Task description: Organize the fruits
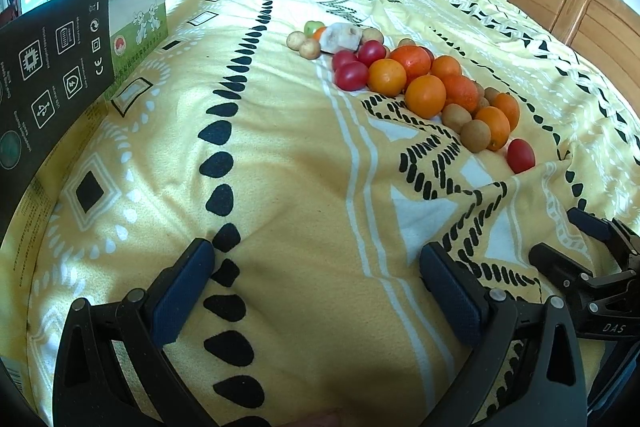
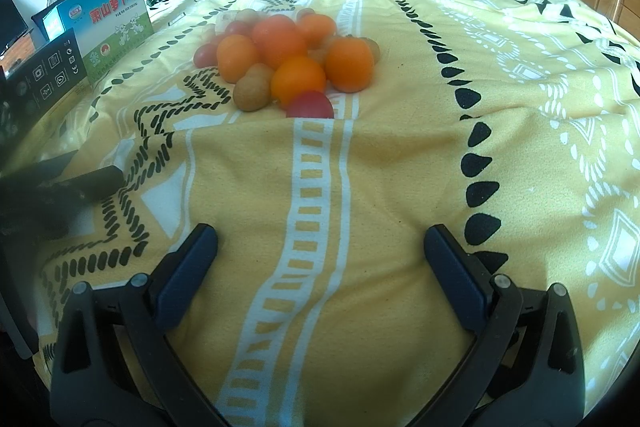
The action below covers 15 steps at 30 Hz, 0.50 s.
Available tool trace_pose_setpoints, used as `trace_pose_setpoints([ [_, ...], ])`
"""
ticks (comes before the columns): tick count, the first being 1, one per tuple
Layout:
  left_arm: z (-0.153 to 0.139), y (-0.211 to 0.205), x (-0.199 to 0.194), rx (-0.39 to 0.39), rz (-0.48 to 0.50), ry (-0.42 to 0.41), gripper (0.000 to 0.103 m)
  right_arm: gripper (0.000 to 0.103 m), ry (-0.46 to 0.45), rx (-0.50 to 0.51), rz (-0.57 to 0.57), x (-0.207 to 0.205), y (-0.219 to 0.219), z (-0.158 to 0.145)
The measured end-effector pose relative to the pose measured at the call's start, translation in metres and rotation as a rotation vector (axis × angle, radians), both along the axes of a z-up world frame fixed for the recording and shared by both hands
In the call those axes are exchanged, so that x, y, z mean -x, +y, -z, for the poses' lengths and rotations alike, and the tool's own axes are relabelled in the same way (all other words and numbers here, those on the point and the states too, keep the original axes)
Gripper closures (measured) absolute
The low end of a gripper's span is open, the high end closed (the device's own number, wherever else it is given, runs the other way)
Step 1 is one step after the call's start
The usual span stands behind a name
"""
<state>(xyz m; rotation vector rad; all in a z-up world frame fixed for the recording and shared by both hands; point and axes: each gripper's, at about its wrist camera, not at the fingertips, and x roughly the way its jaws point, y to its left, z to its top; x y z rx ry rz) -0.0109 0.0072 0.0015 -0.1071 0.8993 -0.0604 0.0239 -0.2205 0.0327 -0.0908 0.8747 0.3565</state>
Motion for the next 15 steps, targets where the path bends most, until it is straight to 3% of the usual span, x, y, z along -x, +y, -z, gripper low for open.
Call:
trace_pose_setpoints([
  [15,0.0,-0.0008,-0.0005,-0.02,0.002,0.007,0.0,0.0,-0.001,0.0,0.0,0.0001,0.0,0.0002],
])
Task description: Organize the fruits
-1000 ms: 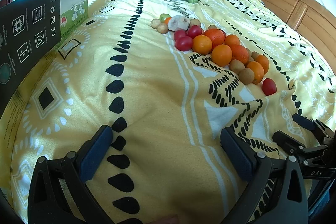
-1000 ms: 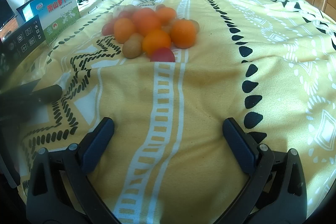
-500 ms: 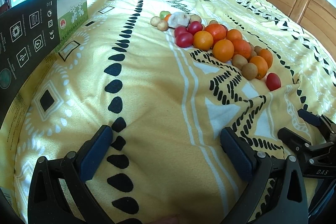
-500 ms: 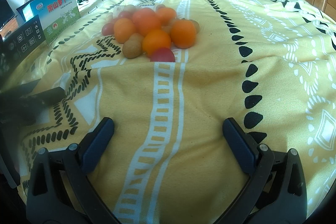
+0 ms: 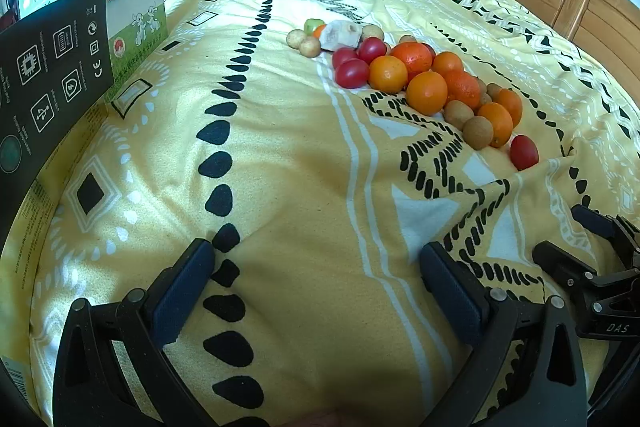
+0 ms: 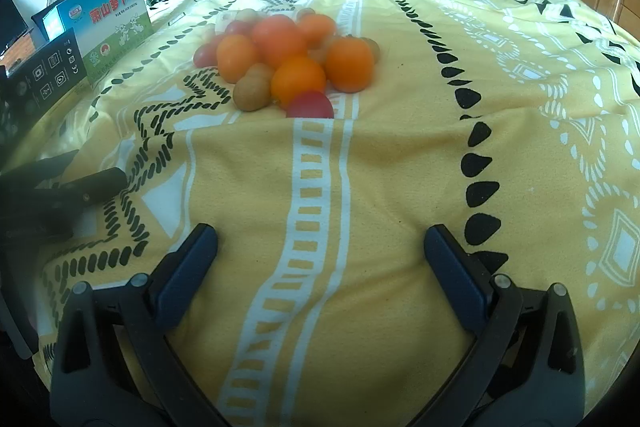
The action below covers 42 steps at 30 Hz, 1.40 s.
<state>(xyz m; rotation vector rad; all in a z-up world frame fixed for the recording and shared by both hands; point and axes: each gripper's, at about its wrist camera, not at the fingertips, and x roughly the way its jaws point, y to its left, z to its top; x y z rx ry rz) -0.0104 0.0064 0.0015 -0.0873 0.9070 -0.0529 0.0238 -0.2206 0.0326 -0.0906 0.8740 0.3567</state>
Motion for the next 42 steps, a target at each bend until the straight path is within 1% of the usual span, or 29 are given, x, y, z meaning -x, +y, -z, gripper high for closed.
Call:
trace_pose_setpoints([
  [29,0.0002,-0.0035,0.0005,-0.035,0.009,0.009,0.0,0.0,0.0,0.0,0.0,0.0005,0.0002,0.0004],
  [42,0.0001,-0.003,0.0011,-0.034,0.01,0.008,0.0,0.0,-0.001,0.0,0.0,0.0005,0.0002,0.0004],
])
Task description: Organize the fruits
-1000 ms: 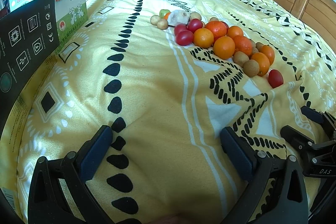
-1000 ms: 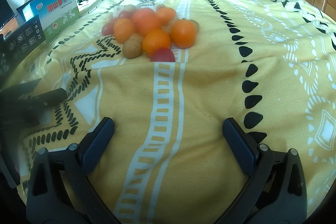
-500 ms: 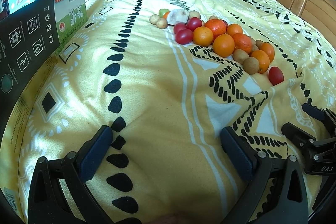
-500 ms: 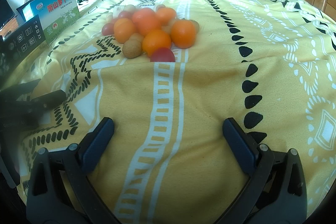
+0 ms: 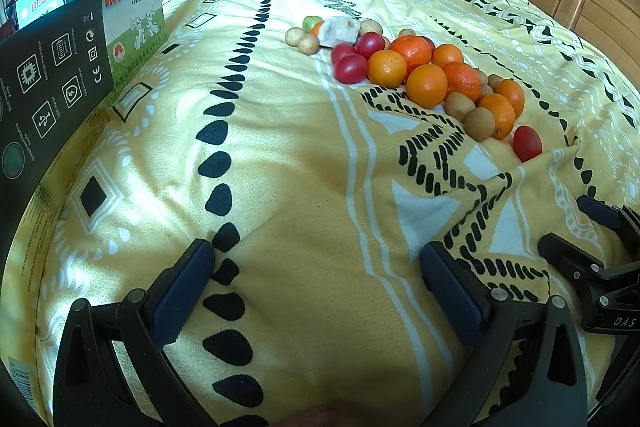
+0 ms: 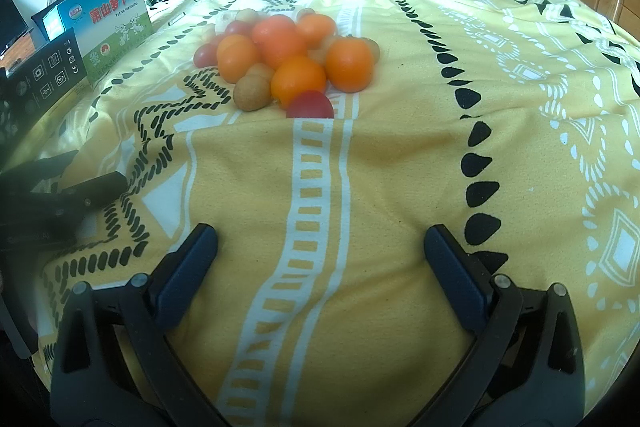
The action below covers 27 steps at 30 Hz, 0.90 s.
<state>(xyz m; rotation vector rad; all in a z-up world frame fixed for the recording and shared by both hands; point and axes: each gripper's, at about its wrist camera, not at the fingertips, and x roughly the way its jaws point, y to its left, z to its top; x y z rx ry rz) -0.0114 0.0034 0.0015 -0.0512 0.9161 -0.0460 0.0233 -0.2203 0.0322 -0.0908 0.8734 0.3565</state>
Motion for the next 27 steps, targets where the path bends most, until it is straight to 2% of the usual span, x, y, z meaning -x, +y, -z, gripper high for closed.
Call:
trace_pose_setpoints([
  [27,-0.0014,0.002,0.0033,-0.001,0.027,0.009,0.0,0.0,0.016,0.008,0.003,-0.0035,-0.0001,-0.0009],
])
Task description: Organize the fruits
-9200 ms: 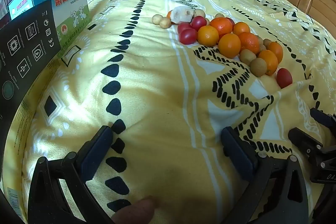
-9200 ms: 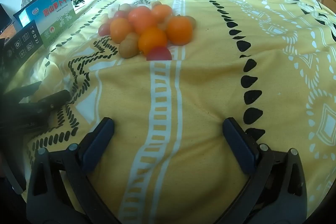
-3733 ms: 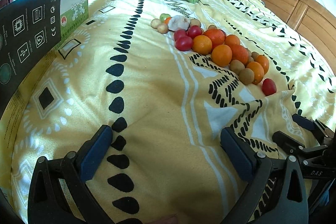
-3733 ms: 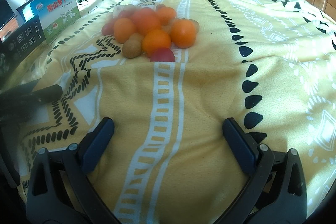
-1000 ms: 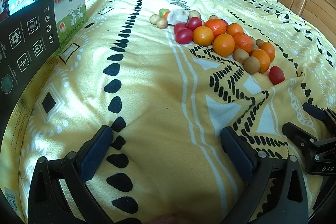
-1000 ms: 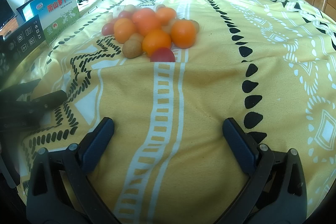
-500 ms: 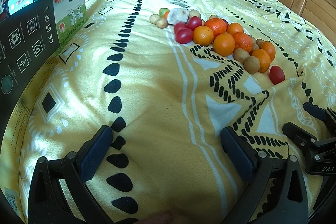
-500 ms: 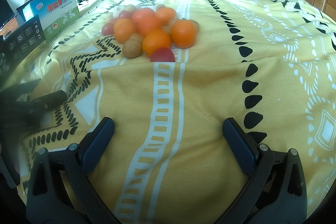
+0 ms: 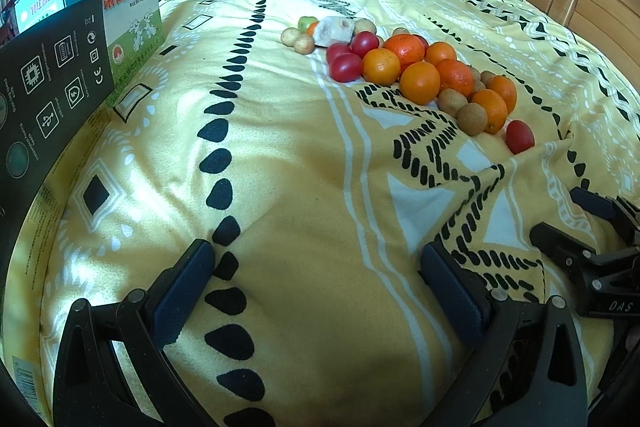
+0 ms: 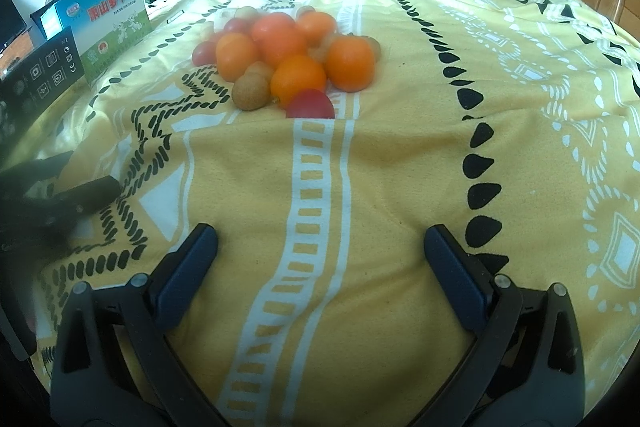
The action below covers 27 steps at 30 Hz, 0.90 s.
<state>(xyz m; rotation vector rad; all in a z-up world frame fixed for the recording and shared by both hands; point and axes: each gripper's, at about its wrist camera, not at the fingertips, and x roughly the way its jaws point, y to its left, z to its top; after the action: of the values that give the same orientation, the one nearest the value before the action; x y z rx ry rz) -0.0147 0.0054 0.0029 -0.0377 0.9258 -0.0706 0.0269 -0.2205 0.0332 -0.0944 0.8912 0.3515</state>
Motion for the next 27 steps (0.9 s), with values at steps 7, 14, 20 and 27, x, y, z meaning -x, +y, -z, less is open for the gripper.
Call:
trace_pose_setpoints([
  [7,-0.028,0.001,-0.005,0.138,0.089,0.054,0.012,0.0,0.153,-0.053,-0.017,-0.011,-0.004,-0.009],
  [14,-0.059,0.0,-0.06,0.214,0.113,-0.046,0.039,0.0,0.22,-0.106,-0.041,-0.013,-0.013,-0.012],
  [20,-0.033,-0.003,-0.126,0.141,0.091,0.037,0.065,0.0,0.21,-0.095,-0.059,-0.012,-0.01,-0.008],
  [27,-0.019,-0.013,-0.149,0.091,0.18,0.06,0.068,0.0,0.197,-0.086,-0.066,-0.012,-0.01,-0.007],
])
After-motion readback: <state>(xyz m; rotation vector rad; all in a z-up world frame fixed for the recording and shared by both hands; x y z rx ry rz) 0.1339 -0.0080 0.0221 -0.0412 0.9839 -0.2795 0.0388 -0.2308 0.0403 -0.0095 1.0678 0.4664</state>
